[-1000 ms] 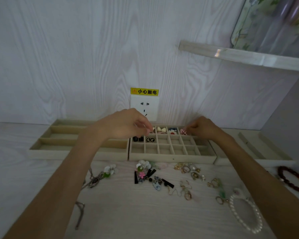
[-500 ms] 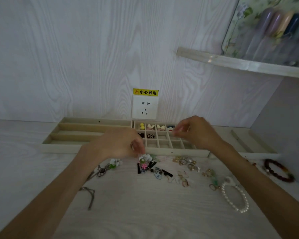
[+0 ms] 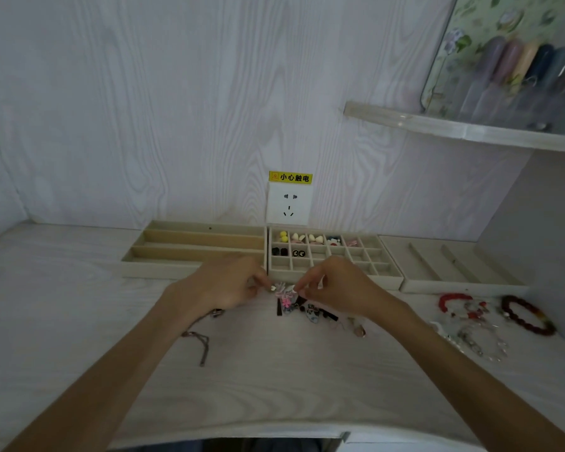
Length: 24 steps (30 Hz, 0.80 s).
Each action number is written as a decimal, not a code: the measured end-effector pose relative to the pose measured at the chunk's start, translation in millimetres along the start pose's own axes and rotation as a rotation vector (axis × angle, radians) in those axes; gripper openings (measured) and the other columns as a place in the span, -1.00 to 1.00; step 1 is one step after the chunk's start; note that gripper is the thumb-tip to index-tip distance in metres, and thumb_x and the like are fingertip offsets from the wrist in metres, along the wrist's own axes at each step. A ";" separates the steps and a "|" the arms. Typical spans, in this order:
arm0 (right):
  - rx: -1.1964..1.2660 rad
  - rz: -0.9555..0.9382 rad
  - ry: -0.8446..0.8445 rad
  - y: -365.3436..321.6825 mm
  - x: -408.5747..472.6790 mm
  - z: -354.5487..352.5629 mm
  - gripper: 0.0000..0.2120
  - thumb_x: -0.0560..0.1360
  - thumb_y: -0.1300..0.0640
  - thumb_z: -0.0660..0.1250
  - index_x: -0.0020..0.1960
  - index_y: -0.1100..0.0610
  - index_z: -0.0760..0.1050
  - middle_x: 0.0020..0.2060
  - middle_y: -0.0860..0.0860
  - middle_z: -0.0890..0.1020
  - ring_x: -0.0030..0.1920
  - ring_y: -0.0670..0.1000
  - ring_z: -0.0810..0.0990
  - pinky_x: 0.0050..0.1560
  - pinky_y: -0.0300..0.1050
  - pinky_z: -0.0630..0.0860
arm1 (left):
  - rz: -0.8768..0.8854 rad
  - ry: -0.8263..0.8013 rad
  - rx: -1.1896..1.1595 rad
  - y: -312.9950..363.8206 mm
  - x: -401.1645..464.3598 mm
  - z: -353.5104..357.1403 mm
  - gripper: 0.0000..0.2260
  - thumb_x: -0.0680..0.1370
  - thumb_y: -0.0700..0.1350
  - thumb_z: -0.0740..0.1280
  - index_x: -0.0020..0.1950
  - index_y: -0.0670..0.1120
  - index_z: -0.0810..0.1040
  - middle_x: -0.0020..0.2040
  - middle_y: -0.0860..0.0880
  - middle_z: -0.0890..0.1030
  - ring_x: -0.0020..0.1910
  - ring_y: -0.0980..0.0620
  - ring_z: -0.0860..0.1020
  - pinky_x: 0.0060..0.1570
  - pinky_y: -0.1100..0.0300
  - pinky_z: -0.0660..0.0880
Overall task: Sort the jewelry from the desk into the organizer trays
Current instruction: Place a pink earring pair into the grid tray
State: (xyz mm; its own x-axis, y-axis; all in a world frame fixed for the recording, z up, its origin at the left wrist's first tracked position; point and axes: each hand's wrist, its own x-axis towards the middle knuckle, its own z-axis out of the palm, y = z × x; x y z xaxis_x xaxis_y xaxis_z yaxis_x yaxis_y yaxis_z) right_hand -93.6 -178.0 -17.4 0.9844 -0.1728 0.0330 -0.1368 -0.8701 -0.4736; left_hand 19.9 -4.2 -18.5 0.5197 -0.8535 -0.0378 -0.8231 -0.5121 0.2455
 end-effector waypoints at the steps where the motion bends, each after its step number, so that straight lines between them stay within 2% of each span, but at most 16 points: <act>1: -0.006 0.007 0.001 -2.2 0.0 0.1 -0.88 0.45 0.05 0.40 -0.03 -0.03 0.66 -0.31 -0.20 0.56 -0.31 -0.22 0.50 -0.28 -0.35 0.39 | -0.008 0.003 0.012 -0.6 -2.2 -0.7 -0.70 0.55 -0.13 0.25 0.19 0.18 0.57 0.17 0.15 0.54 0.18 0.11 0.46 0.01 0.21 0.40; 5: -0.136 0.029 0.025 -16.2 0.0 11.5 -0.84 0.38 -0.11 0.43 -0.14 -0.04 0.66 -0.22 -0.10 0.64 -0.18 -0.08 0.59 -0.12 -0.12 0.54 | -0.013 0.082 -0.014 1.1 -8.0 -1.4 -0.74 0.56 -0.09 0.26 0.19 0.18 0.56 0.17 0.21 0.54 0.14 0.16 0.45 -0.07 0.24 0.36; 7: -0.261 0.018 0.051 -21.6 2.6 19.2 -0.86 0.40 -0.07 0.41 -0.14 -0.02 0.65 -0.18 -0.06 0.65 -0.09 -0.02 0.60 -0.08 -0.11 0.54 | -0.018 0.126 -0.061 3.8 -9.3 -1.7 -0.75 0.55 -0.09 0.28 0.16 0.20 0.56 0.15 0.23 0.54 0.06 0.19 0.41 -0.07 0.22 0.39; 10: -0.241 0.019 0.069 -22.2 4.2 18.9 -0.85 0.44 -0.04 0.40 -0.17 0.01 0.67 -0.25 -0.06 0.63 -0.14 0.00 0.61 -0.14 -0.12 0.54 | -0.007 0.111 -0.151 4.8 -8.4 -1.5 -0.72 0.52 -0.13 0.34 0.13 0.21 0.56 0.14 0.23 0.56 0.04 0.19 0.44 -0.02 0.20 0.44; 12: -0.148 0.012 0.035 -18.5 3.5 11.4 -0.88 0.44 0.01 0.41 -0.12 0.03 0.68 -0.20 -0.06 0.68 -0.20 -0.10 0.60 -0.18 -0.17 0.52 | -0.002 0.076 -0.216 3.4 -7.3 -2.4 -0.69 0.49 -0.14 0.38 0.14 0.21 0.56 0.14 0.23 0.56 0.05 0.20 0.45 0.01 0.19 0.44; 14: -0.016 0.000 -0.009 -15.2 2.1 0.9 -0.89 0.45 0.06 0.41 -0.08 0.05 0.68 -0.23 -0.10 0.67 -0.33 -0.27 0.54 -0.29 -0.38 0.43 | 0.018 0.051 -0.298 3.5 -5.5 -4.7 -0.66 0.46 -0.12 0.43 0.19 0.16 0.54 0.15 0.22 0.55 0.09 0.19 0.46 0.04 0.23 0.42; 17: 0.237 0.046 -0.064 -13.7 1.6 -15.5 -0.87 0.46 0.08 0.40 -0.03 0.08 0.66 -0.26 -0.14 0.65 -0.34 -0.35 0.55 -0.27 -0.49 0.42 | 0.114 0.017 -0.437 11.0 -3.5 -8.4 -0.63 0.43 -0.04 0.47 0.23 0.09 0.54 0.10 0.28 0.54 0.04 0.36 0.47 -0.05 0.54 0.34; 18: 0.311 0.066 -0.079 -13.5 1.6 -20.1 -0.84 0.46 0.07 0.39 -0.01 0.09 0.65 -0.22 -0.10 0.67 -0.28 -0.31 0.58 -0.22 -0.48 0.44 | 0.141 0.007 -0.481 14.8 -2.4 -8.5 -0.64 0.42 -0.01 0.47 0.21 0.08 0.55 0.08 0.30 0.55 0.01 0.42 0.46 -0.06 0.58 0.33; 20: 0.406 0.104 -0.119 -12.5 0.7 -27.3 -0.81 0.49 0.03 0.34 -0.01 0.10 0.63 -0.13 -0.03 0.69 -0.18 -0.20 0.62 -0.15 -0.38 0.45 | 0.159 0.014 -0.545 19.9 2.2 -6.0 -0.71 0.43 0.00 0.47 0.14 0.06 0.59 0.04 0.25 0.60 0.00 0.38 0.51 -0.06 0.54 0.37; 24: 0.713 0.153 -0.187 -6.5 -2.9 -35.7 -0.83 0.53 0.06 0.28 -0.04 0.12 0.60 -0.15 -0.02 0.66 -0.18 -0.14 0.58 -0.06 -0.24 0.44 | 0.167 0.064 -0.675 27.1 8.4 -2.0 -0.88 0.51 -0.04 0.38 0.04 0.05 0.60 -0.08 0.19 0.64 -0.11 0.34 0.59 -0.16 0.53 0.42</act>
State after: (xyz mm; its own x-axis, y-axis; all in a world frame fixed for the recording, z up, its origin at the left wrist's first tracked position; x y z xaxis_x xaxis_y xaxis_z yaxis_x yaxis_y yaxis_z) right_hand -99.5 -188.3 17.0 0.9711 -0.1317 -0.1989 -0.2317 -0.3217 -0.9180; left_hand 2.4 -25.0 -10.2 0.4284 -0.8975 0.1045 -0.5816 -0.1854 0.7921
